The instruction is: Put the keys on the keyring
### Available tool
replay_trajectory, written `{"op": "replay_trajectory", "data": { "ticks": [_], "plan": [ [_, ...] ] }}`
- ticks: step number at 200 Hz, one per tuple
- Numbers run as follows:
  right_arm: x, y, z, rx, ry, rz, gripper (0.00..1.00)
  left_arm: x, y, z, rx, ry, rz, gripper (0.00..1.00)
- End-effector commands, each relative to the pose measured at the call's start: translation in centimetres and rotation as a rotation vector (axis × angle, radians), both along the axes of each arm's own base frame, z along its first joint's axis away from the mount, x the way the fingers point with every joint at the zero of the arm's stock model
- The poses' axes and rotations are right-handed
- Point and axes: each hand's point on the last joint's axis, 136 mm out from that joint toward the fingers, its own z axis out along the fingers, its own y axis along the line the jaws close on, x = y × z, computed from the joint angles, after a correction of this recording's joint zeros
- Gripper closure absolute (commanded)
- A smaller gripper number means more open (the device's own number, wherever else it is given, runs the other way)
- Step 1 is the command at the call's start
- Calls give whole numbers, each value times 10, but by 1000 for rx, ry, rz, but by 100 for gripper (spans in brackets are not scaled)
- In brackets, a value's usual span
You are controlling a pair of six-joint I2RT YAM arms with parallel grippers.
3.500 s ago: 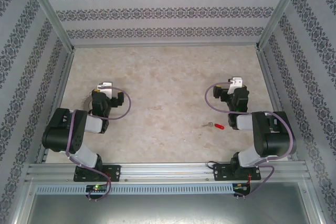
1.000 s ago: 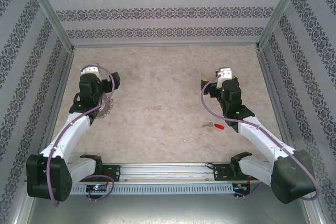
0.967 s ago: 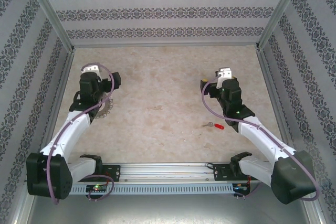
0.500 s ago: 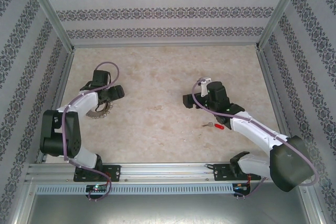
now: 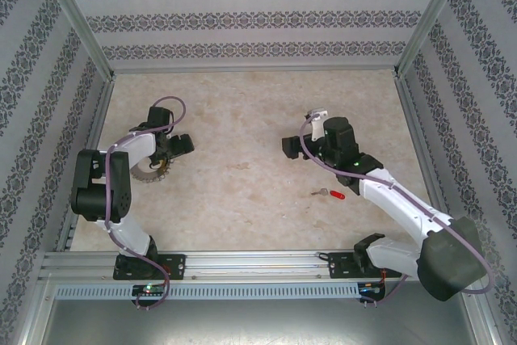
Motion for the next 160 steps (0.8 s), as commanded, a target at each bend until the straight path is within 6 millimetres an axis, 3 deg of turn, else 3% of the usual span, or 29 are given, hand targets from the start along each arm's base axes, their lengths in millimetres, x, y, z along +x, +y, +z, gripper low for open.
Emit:
{"op": "replay_trajectory", "data": {
  "ticks": [1, 34, 104, 121, 136, 160],
  "plan": [
    [5, -2, 18, 5, -36, 12, 2, -6, -9, -2, -81, 16, 11, 7],
    [4, -6, 20, 14, -37, 6, 2, -19, -32, 5, -137, 11, -28, 7],
    [-8, -23, 36, 53, -60, -30, 2, -64, -110, 20, -144, 18, -196, 7],
    [-14, -26, 39, 51, -62, -31, 2, -68, -109, 37, -124, -22, -199, 7],
    [-17, -26, 39, 55, -58, -30, 2, -66, -91, 48, -38, -48, -193, 7],
    [-22, -17, 36, 91, -37, -3, 2, -57, -66, 44, -20, -25, -158, 7]
  ]
}}
